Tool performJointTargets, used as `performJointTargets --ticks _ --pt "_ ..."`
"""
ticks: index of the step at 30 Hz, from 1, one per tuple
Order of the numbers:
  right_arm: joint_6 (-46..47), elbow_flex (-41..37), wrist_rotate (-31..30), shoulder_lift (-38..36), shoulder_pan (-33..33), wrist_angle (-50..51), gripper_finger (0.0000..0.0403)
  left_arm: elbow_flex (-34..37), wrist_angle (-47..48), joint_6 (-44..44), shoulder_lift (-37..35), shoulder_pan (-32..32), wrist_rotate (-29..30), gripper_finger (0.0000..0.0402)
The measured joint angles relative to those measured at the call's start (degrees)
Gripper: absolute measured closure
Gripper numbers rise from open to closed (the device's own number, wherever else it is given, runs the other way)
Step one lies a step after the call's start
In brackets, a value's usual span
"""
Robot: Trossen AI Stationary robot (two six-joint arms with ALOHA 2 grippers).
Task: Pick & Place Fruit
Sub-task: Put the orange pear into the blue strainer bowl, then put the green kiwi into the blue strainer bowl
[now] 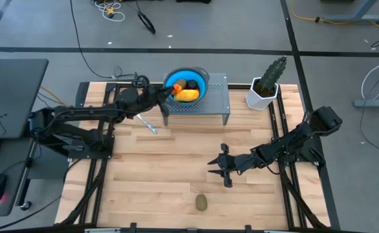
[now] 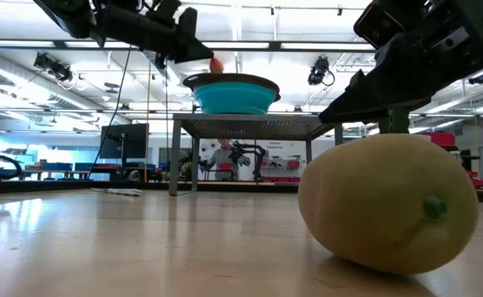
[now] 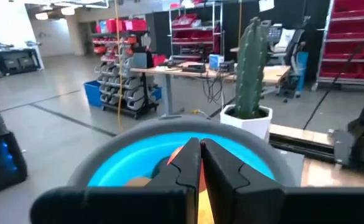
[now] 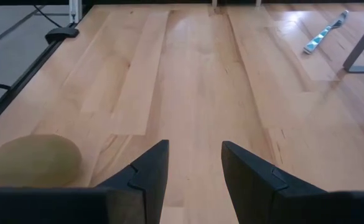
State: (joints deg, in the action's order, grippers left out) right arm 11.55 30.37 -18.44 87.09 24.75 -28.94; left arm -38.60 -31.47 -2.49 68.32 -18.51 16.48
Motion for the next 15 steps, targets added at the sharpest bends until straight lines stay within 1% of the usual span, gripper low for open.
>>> performJointTargets --ticks 3,6,9,15 --pt "0.0 0.0 0.0 0.0 0.0 0.0 0.0245 0.0 0.5 -1.5 0.3 -0.3 0.0 0.0379" --pt "0.0 0.0 0.0 0.0 0.0 0.0 0.0245 0.0 0.2 -2.6 0.3 -0.3 -0.3 0.0354" --pt "0.0 0.0 0.0 0.0 0.0 0.0 0.0245 0.0 0.3 -2.6 0.3 -0.3 -0.2 0.0309" --pt "0.5 0.0 0.0 0.0 0.0 0.0 0.0245 0.0 0.5 -2.4 0.2 0.0 1.2 0.0204"
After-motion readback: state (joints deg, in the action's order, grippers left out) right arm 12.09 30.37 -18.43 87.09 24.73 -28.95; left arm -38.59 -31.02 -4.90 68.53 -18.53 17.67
